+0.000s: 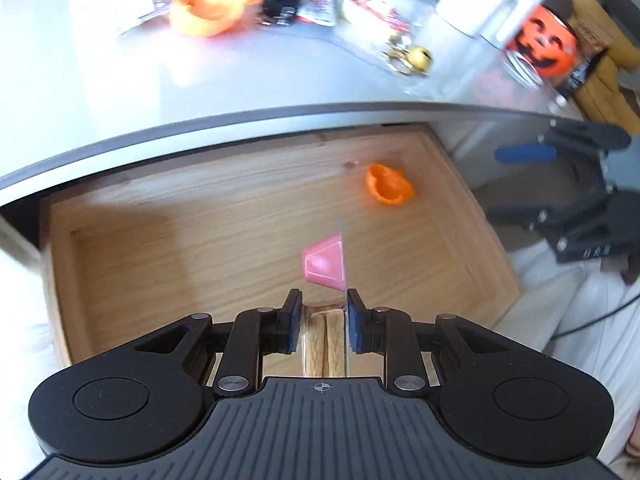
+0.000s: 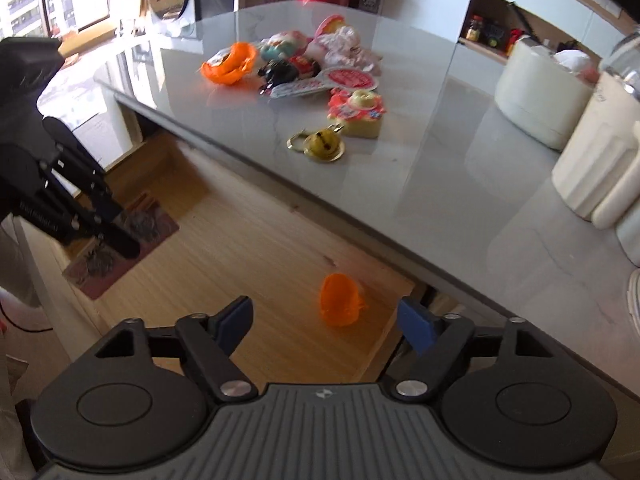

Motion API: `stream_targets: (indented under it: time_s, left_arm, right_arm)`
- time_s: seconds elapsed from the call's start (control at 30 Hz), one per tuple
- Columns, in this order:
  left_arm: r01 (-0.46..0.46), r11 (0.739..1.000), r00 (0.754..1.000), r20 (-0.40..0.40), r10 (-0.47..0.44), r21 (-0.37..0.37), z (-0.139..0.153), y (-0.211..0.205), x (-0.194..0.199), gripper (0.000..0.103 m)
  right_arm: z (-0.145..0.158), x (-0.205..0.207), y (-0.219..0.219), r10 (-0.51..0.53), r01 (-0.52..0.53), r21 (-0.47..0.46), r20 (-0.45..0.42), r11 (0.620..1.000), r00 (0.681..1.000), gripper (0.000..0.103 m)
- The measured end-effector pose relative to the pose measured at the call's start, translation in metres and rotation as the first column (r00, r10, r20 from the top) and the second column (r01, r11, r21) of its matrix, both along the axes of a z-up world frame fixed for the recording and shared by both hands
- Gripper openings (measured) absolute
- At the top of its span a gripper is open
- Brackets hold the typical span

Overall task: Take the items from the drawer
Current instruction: 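Hold the pink box with left tool while right tool grasps the orange cup in the drawer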

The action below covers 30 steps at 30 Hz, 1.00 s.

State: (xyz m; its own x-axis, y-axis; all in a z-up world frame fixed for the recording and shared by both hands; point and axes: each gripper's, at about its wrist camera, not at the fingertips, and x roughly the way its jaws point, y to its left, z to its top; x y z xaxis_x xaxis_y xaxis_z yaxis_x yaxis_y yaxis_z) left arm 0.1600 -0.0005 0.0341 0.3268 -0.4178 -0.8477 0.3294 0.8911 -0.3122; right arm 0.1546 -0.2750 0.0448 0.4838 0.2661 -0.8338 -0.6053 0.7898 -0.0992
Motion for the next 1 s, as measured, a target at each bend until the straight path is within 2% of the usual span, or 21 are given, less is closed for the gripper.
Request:
stream_targets:
  time_s: [0.03,0.1,0.13,0.2,0.27,0.4,0.53,0.63,0.7,0.77,0.83,0.9,0.97,1.0]
  left_arm:
    - [-0.008,1.000,1.000,0.015,0.009,-0.021,0.003,0.002,0.000,0.026]
    - [-0.019,0.998,0.999,0.038,0.022,-0.060,0.008,0.009,-0.003,0.026]
    - [-0.026,0.997,0.998,0.050,0.030,-0.066,0.010,0.011,-0.005,0.026]
    - [-0.044,0.997,0.996,0.069,0.048,-0.069,0.013,0.016,-0.007,0.026]
    - [-0.071,0.994,0.995,0.062,0.076,-0.081,0.014,0.024,-0.007,0.026]
    - [-0.142,0.985,0.990,0.002,0.143,-0.101,0.005,0.046,-0.009,0.026]
    - [-0.230,0.965,0.970,-0.105,0.218,-0.127,-0.012,0.064,-0.005,0.026]
    - [-0.254,0.961,0.963,-0.118,0.242,-0.109,-0.017,0.066,-0.005,0.026]
    - [-0.260,0.960,0.962,-0.110,0.249,-0.105,-0.017,0.068,-0.006,0.026]
    - [-0.272,0.955,0.959,-0.114,0.259,-0.115,-0.017,0.069,-0.005,0.026]
    - [-0.284,0.950,0.955,-0.124,0.269,-0.131,-0.017,0.070,-0.003,0.026]
    - [-0.285,0.948,0.955,-0.124,0.269,-0.139,-0.016,0.070,-0.003,0.026]
    - [-0.277,0.952,0.958,-0.116,0.262,-0.132,-0.015,0.068,-0.004,0.026]
    - [-0.275,0.953,0.959,-0.114,0.261,-0.126,-0.015,0.067,-0.004,0.026]
  right_arm:
    - [-0.010,0.002,0.011,0.034,-0.035,-0.041,-0.018,0.999,0.999,0.063]
    - [-0.033,0.005,0.034,0.110,-0.114,-0.165,-0.035,0.980,0.993,0.046]
    - [-0.042,0.006,0.041,0.145,-0.148,-0.219,-0.032,0.964,0.989,0.044]
    - [-0.066,0.006,0.056,0.227,-0.217,-0.359,-0.016,0.908,0.974,0.037]
    - [-0.085,0.010,0.063,0.271,-0.249,-0.452,-0.018,0.857,0.963,0.035]
    - [-0.111,0.021,0.070,0.290,-0.268,-0.514,-0.039,0.815,0.956,0.034]
    - [-0.130,0.023,0.078,0.344,-0.313,-0.568,-0.056,0.761,0.937,0.034]
    - [-0.139,0.021,0.082,0.376,-0.346,-0.588,-0.076,0.731,0.923,0.028]
    - [-0.141,0.019,0.084,0.388,-0.365,-0.585,-0.092,0.724,0.917,0.024]
    - [-0.138,0.016,0.085,0.396,-0.387,-0.551,-0.109,0.740,0.912,0.019]
    - [-0.125,0.012,0.086,0.408,-0.433,-0.437,-0.156,0.788,0.899,0.017]
    - [-0.103,0.008,0.084,0.425,-0.471,-0.256,-0.217,0.844,0.879,0.017]
    - [-0.083,0.005,0.082,0.441,-0.474,-0.142,-0.214,0.869,0.872,0.018]
    - [-0.078,0.003,0.079,0.429,-0.457,-0.114,-0.205,0.882,0.880,0.023]
